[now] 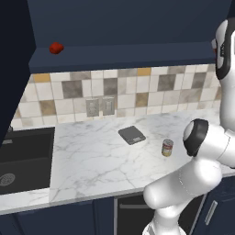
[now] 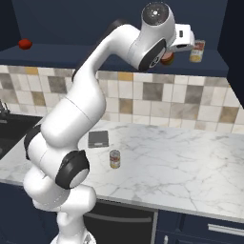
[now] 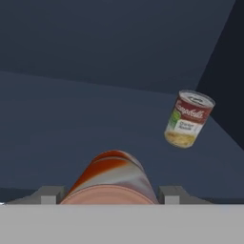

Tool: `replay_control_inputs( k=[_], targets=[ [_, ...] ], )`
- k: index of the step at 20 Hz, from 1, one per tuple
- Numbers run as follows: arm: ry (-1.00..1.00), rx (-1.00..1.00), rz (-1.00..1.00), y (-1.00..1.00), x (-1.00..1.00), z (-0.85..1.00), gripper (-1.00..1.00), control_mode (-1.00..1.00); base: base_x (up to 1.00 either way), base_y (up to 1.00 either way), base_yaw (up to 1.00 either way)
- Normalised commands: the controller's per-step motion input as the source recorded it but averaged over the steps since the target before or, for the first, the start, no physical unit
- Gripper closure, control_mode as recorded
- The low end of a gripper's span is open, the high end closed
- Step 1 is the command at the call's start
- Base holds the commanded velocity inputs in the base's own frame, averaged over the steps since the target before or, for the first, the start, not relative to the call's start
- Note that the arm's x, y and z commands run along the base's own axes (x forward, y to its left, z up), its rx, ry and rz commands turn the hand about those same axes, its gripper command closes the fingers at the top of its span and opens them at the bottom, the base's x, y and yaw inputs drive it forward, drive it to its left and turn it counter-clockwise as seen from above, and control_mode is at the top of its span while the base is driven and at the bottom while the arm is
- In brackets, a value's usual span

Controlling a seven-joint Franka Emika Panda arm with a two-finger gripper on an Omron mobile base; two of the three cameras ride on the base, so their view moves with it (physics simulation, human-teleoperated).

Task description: Pick the cans from the counter and place them in their designated side in the cabinet.

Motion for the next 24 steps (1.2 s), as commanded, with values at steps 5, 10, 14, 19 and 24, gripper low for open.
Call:
replay_control_inputs(
  k=[5, 10, 14, 19, 24],
  targets=[
    [0.00, 0.00, 0.00, -0.13, 0.19, -0.06, 1.00, -1.00, 0.00, 0.00, 0.00],
    [0.00, 0.00, 0.00, -0.12, 0.17, -0.05, 1.00, -1.00, 0.00, 0.00, 0.00],
    [0.00, 0.00, 0.00, -0.09, 0.16, -0.05, 1.00, -1.00, 0.00, 0.00, 0.00],
    [0.00, 0.00, 0.00, -0.05, 0.19, -0.08, 1.00, -1.00, 0.00, 0.00, 0.00],
    [0.00, 0.00, 0.00, -0.04, 0.18, -0.05, 1.00, -1.00, 0.00, 0.00, 0.00]
  ],
)
